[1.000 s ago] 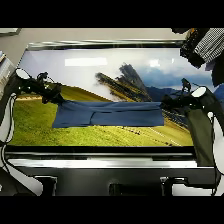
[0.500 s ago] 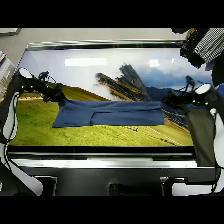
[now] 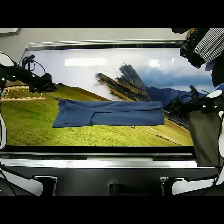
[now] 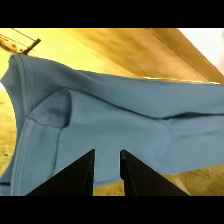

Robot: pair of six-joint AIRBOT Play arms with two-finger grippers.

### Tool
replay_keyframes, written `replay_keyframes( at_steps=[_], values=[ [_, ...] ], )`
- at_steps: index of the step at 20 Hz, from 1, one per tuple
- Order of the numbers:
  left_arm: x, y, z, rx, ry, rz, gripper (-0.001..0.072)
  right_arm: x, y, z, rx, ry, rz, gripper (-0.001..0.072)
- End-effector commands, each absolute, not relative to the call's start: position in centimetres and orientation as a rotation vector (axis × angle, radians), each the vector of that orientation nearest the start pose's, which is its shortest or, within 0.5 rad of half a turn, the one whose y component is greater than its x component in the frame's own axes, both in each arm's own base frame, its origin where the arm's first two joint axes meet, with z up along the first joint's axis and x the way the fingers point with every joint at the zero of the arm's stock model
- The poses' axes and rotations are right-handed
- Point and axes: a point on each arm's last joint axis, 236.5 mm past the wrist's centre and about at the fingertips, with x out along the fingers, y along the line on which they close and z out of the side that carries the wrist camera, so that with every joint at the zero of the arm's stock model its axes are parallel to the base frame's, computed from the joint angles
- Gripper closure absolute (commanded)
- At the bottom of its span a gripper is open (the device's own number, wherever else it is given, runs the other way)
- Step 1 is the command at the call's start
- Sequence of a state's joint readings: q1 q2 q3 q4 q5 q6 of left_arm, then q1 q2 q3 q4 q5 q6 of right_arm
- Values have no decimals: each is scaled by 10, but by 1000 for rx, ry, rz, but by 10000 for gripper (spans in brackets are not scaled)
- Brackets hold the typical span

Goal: Fold the clothes and pants, and hang the long-sleeved shirts on hangers.

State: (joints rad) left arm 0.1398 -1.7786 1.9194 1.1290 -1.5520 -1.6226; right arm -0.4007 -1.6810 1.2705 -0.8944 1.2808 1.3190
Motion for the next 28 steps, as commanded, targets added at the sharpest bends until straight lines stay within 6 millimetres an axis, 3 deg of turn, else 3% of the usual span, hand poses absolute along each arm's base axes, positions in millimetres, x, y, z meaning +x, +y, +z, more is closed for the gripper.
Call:
replay_keyframes(
  at_steps=[1, 6, 9, 11, 13, 15, 16, 17, 20, 23, 28],
  values=[
    [480, -33, 69, -440, 1336, -208, 508, 414, -5, -79, 868, 1399, 282, 224],
    [480, -33, 69, -440, 1335, -207, 508, 415, 24, -95, 818, 1439, 318, 226],
    [480, -33, 69, -440, 1336, -207, 509, 420, 42, -104, 752, 1449, 300, 267],
    [480, -33, 69, -440, 1336, -207, 516, 422, 51, -105, 726, 1445, 309, 453],
    [480, -33, 67, -441, 1340, -207, 523, 424, 56, -101, 726, 1438, 317, 684],
    [478, -39, 62, -438, 1356, -215, 542, 427, 53, -86, 716, 1415, 297, 687],
    [475, -44, 56, -437, 1374, -223, 661, 429, 48, -72, 697, 1399, 276, 687],
    [471, -54, 48, -432, 1400, -235, 692, 430, 44, -55, 666, 1384, 271, 687],
    [461, -107, 16, -435, 1452, -310, 692, 424, 24, 0, 539, 1356, 224, 687],
    [452, -196, -15, -537, 1466, -413, 693, 417, 3, 48, 445, 1301, 143, 686],
    [427, -348, -50, -662, 1472, -565, 693, 409, -3, 114, 398, 1176, 108, 686]
  ],
)
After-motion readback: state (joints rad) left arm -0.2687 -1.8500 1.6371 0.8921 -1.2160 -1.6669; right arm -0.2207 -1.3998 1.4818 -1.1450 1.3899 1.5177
